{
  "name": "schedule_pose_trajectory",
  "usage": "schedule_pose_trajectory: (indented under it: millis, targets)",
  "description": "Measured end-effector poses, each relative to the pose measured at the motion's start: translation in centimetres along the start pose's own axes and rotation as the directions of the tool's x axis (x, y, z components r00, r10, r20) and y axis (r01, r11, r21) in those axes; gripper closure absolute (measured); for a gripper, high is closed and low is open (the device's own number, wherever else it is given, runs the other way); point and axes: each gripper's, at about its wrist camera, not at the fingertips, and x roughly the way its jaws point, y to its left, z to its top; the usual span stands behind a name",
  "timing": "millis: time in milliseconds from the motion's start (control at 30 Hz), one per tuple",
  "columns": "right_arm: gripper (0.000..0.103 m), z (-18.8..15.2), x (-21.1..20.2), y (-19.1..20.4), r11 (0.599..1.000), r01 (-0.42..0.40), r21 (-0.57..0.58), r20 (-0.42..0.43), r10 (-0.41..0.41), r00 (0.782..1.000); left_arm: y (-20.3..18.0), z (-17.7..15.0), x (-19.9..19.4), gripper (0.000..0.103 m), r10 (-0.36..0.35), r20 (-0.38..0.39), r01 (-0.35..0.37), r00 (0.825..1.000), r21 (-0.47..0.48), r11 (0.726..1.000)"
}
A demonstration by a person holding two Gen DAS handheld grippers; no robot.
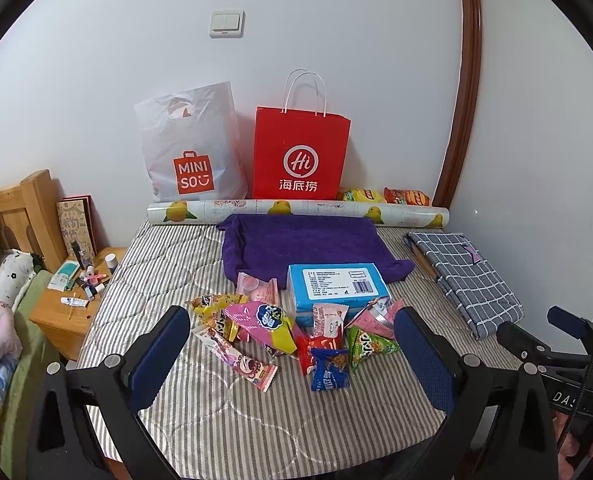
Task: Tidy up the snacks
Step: 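Grasp the green snack packet with the right tool while the left tool approaches the pile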
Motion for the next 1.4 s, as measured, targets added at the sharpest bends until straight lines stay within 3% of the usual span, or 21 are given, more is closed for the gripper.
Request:
schedule_pose_trajectory:
  millis: [500,800,1000,1133,1400]
  targets:
    - [0.0,-0.6,2.5,0.5,0.999,-0.033,-0.003,-0.035,0.033,0.999,0.0,-0.8,2.9,0.0,-0.008,-0.035,0.009,0.999,0.016,1.0]
    - [0.004,-2.1,7.5,-1.2,0.999,-0.036,0.03,-0.109,0.039,0.993,2.3,-1.9,6.9,0.004,0.026,-0.101,-0.027,0.995,-0.004,1.0]
    - [0.006,-3.0,11.2,-0.6,0.995,-0.094,0.025,-0.137,0.096,0.986,4.3,-3.0,10.2,0.005,0.052,-0.157,-0.058,0.986,-0.032,0.998]
    - [0.006,-3.7,14.2,0.6,0.984,-0.171,0.052,-0.174,0.178,0.969,5.8,-3.6,12.1,0.005,0.069,-0.194,-0.08,0.978,-0.052,0.995]
    - [0.006,-4.5,18.8,2.5,0.96,-0.237,0.151,-0.229,0.267,0.936,8.9,-4.6,14.3,0.005,0.086,-0.238,-0.114,0.968,-0.107,0.988]
